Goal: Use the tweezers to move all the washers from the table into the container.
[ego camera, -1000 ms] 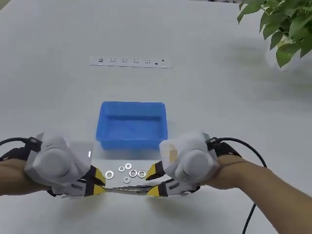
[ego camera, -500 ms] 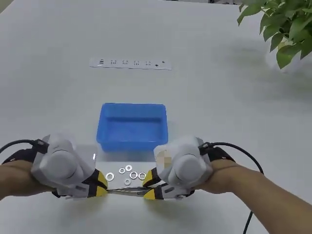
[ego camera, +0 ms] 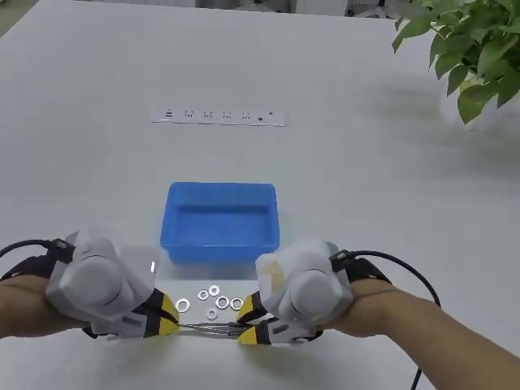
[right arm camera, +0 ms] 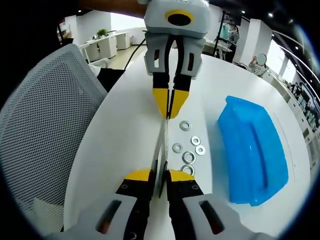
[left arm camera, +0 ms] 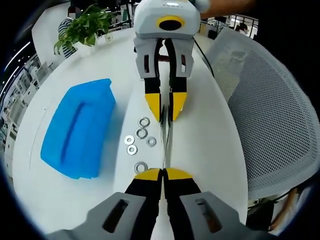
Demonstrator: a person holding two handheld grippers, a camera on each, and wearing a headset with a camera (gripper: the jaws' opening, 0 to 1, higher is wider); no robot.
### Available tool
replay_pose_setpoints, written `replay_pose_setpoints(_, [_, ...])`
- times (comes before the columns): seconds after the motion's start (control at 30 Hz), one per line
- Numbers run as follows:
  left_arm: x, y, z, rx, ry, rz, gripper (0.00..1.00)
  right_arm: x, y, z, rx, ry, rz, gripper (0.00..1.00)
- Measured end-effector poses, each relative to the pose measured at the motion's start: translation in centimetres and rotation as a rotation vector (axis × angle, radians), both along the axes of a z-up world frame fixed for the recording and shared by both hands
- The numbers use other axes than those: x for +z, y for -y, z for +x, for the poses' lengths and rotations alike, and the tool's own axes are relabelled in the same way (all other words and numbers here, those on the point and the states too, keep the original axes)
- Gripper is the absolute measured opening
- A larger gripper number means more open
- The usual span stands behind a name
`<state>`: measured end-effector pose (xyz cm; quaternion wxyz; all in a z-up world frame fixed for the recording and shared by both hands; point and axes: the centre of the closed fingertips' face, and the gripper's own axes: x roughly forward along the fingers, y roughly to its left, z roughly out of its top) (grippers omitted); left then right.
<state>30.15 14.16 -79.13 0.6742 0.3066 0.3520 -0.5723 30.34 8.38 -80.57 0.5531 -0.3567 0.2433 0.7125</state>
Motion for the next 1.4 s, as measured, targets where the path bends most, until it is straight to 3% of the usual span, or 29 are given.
replay_pose_setpoints(0.2, [1.5, 0.4, -0.2, 0.007, 0.001, -0.024, 0.05, 0.2, -0.1, -0.2, -0.019, -0.012, 0.021, 0.13])
replay_pose_setpoints(0.63, [5.3, 1.5, -0.3, -0.042, 0.057, -0.043, 0.05, 0.9, -0.7, -0.4, -0.040, -0.017, 0.057, 0.12])
replay_pose_setpoints(1.0, [8.7, 3.1, -0.4, -0.073, 0.102, -0.087, 0.04, 2.1, -1.6, -0.3, -0.077, -0.028, 0.115, 0.11])
replay_pose_setpoints(1.4, [10.0, 4.7, -0.8, -0.103, 0.100, -0.126, 0.04, 2.5, -2.5, -1.0, -0.079, -0.028, 0.146, 0.11])
